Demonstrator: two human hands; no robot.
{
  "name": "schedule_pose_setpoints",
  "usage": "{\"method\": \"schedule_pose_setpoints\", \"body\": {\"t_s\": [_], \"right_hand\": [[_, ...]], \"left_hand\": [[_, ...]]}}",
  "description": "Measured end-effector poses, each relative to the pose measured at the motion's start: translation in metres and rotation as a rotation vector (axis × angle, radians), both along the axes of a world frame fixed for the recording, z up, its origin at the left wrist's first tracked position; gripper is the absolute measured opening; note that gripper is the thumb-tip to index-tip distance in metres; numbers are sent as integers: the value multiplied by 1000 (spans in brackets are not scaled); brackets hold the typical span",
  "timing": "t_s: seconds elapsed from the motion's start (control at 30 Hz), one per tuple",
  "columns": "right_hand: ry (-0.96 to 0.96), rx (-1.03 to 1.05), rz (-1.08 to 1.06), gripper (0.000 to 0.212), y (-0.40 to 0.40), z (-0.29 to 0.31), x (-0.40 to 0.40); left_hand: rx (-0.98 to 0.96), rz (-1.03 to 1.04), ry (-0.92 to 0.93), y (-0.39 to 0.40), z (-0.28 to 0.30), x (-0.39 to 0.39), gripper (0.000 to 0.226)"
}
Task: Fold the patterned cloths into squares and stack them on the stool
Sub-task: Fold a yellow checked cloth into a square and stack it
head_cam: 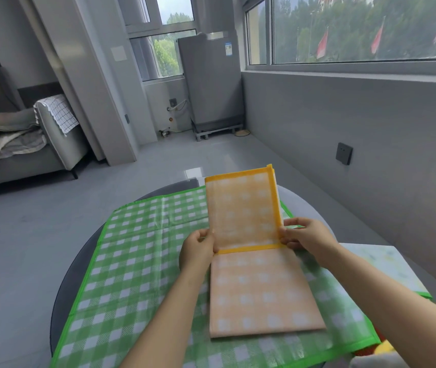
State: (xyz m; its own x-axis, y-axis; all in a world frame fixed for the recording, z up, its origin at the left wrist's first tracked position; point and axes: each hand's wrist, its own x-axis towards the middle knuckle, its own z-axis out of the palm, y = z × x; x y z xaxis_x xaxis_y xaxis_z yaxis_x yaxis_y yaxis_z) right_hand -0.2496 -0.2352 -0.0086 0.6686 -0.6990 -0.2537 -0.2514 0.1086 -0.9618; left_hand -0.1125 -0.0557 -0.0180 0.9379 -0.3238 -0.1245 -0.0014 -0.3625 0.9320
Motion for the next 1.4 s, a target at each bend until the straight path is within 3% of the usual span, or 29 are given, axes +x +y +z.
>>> {"method": "schedule_pose_setpoints", "body": {"t_s": [0.13, 0.27, 0.37, 0.47, 0.63, 0.8, 0.93, 1.03, 1.17, 1.4], "right_hand": [[-61, 48, 38, 24, -1, 1, -7], [-30, 68, 52, 39, -5, 3, -11], [34, -52, 41, 36, -2, 3, -15], [159, -342, 77, 42, 5, 4, -18], [188, -576, 121, 38, 14, 7, -18], [274, -851, 175, 20, 29, 0, -15], [354, -1075, 237, 31, 49, -11, -19], [519, -1244, 256, 38, 65, -11, -25], [626, -1126, 380, 58, 85, -20, -33], [666, -1077, 374, 65, 82, -30, -39]], "left_hand": [[-146, -24, 114, 6, 7, -4, 32], [-160, -46, 138, 15, 9, -9, 46], [-159, -54, 145, 21, 12, -14, 39], [-4, -144, 22, 25, 10, -17, 26], [117, -289, -200, 29, 2, -22, 11], [370, -404, -431, 25, -4, -32, 37], [738, -456, -688, 20, 1, -50, 51], [827, -555, -683, 13, 0, -67, 57], [844, -627, -619, 15, -11, -74, 60], [885, -579, -599, 34, -18, -63, 59]]}}
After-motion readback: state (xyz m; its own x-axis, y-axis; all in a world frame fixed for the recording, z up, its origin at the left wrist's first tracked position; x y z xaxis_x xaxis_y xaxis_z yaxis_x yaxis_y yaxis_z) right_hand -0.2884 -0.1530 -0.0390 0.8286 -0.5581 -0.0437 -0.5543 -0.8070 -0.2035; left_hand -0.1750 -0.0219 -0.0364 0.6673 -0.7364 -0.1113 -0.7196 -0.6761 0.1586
